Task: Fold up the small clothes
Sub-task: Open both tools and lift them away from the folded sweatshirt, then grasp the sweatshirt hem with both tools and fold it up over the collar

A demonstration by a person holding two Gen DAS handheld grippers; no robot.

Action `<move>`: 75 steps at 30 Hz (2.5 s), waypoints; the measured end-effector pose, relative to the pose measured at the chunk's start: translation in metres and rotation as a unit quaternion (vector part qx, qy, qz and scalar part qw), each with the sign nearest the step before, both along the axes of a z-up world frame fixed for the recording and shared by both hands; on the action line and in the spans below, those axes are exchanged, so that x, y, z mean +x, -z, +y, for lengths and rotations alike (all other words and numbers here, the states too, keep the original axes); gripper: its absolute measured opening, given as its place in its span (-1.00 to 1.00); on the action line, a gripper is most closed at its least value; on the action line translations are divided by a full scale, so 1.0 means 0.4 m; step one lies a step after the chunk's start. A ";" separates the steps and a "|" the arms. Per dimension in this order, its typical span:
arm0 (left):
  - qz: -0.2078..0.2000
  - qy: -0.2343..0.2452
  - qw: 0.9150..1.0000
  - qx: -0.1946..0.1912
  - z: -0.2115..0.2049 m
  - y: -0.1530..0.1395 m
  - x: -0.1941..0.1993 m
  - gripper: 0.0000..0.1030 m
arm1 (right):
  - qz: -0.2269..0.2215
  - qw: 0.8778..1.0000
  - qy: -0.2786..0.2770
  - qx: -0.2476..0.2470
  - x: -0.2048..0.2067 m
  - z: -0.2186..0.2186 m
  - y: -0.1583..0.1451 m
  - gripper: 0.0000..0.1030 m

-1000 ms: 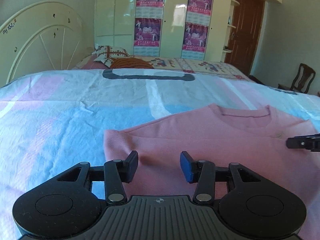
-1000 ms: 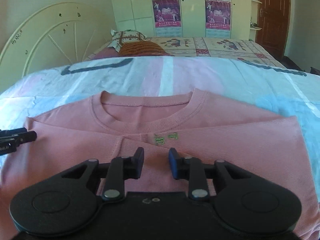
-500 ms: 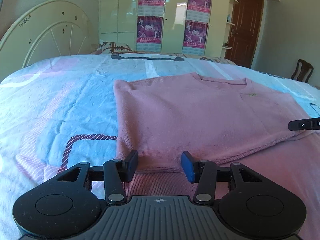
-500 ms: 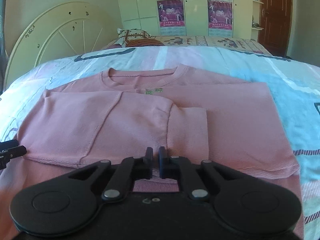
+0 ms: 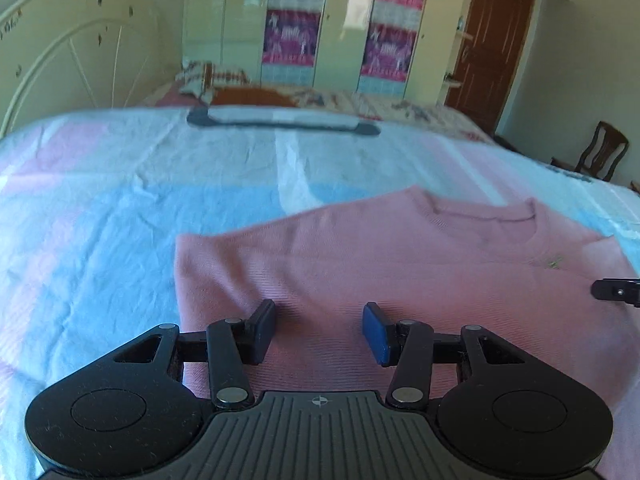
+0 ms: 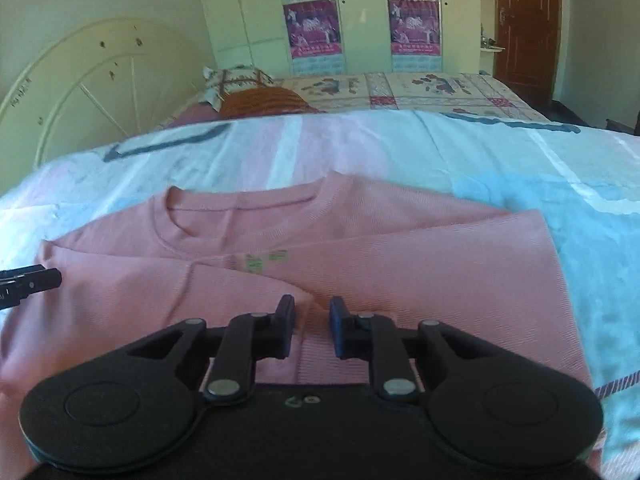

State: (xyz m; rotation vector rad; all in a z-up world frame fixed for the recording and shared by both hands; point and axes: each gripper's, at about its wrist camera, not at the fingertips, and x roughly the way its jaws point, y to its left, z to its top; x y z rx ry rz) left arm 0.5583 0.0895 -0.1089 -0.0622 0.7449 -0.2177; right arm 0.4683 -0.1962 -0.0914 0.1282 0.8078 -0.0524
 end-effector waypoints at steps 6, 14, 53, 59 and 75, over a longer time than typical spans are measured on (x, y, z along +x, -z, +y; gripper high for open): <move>-0.007 0.016 1.000 0.011 -0.003 0.008 -0.050 0.10 | -0.040 0.999 -0.023 0.022 -0.053 0.005 -0.027 -0.55; -0.015 0.011 1.000 0.025 0.017 0.004 0.000 0.11 | -0.006 0.999 -0.038 -0.012 -0.041 0.050 0.006 -0.58; -0.009 -0.053 0.996 0.077 0.103 -0.015 -0.323 0.16 | -0.002 0.998 -0.037 -0.043 -0.203 0.035 -0.048 -0.33; 0.001 -0.061 0.996 0.061 0.124 -0.029 -0.480 0.16 | -0.002 1.000 -0.002 -0.027 -0.320 -0.080 -0.081 -0.33; 0.069 -0.090 0.986 -0.123 0.166 -0.004 -0.896 0.15 | 0.037 0.990 0.039 0.131 -0.803 -0.361 0.018 -0.23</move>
